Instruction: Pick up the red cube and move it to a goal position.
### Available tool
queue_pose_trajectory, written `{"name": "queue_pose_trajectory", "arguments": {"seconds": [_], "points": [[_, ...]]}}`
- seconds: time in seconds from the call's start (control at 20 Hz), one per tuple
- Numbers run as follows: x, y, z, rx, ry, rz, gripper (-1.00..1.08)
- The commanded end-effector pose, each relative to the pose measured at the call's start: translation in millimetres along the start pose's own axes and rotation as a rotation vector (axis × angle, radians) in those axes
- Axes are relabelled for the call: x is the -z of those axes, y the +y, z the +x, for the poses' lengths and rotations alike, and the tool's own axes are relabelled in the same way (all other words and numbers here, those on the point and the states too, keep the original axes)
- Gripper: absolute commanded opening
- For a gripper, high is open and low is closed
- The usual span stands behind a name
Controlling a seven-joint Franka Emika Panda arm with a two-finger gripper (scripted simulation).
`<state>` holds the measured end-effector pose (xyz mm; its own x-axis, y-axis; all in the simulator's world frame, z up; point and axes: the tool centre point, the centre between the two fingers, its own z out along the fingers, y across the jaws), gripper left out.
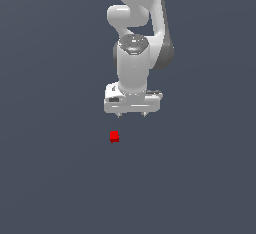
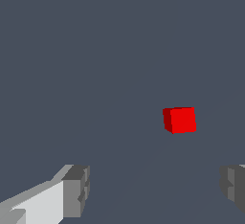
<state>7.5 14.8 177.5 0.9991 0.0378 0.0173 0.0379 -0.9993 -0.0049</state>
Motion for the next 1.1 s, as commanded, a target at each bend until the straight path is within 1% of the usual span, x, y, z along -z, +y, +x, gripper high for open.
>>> {"name": "queue_pose_trajectory", "arguments": {"seconds": [0.0, 0.2, 0.45, 1.05], "points": [[0, 0, 0, 0.0, 0.0, 0.0, 1.0], [-6, 3, 0, 0.004, -0.001, 0.0, 1.0], [-29, 15, 1, 0.019, -0.003, -0.001, 1.0], [-124, 65, 8, 0.079, -0.014, -0.003, 1.0]]}}
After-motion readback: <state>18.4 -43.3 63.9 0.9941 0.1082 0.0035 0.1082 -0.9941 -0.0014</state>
